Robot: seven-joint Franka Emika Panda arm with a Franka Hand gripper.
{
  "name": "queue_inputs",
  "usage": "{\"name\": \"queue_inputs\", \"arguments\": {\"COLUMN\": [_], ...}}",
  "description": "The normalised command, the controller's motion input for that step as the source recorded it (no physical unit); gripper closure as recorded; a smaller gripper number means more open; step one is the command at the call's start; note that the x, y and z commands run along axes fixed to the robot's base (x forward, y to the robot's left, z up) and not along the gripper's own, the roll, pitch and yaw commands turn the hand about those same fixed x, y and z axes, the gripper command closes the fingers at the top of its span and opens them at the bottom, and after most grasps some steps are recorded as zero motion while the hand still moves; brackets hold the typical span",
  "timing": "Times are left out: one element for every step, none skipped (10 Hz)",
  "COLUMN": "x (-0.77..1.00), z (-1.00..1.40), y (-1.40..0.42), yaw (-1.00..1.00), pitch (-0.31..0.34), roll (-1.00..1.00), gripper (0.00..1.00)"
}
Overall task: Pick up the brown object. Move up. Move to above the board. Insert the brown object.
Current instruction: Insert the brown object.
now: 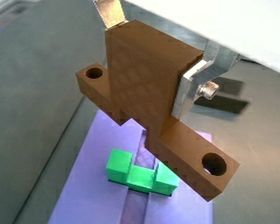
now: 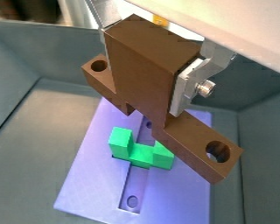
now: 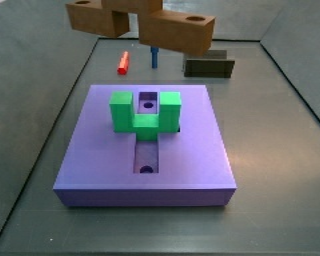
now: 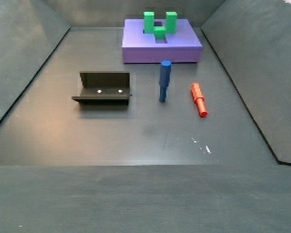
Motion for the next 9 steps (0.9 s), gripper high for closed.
{"name": "queue_inputs", "arguments": {"x": [0.0,0.0,0.0,0.0,0.0,0.0,0.0,0.0,0.13], "z": [-0.11,-0.14,-0.11,-0.12,-0.22,-0.29,-0.27,-0.26,-0.14], "y": [0.0,0.0,0.0,0.0,0.0,0.0,0.0,0.0,-0.1], "yaw": [-1.0,-0.97,-0.99,-1.0,-0.93,-0.91,-0.92,-0.91,-0.84], "pitch": [0.0,0.0,0.0,-0.014,0.0,0.0,0.0,0.0,0.0], "roll": [0.16,0.18,0.17,0.16,0.21,0.25,0.25,0.24,0.18], "gripper": [1.0,1.0,1.0,1.0,1.0,1.0,1.0,1.0,1.0]}}
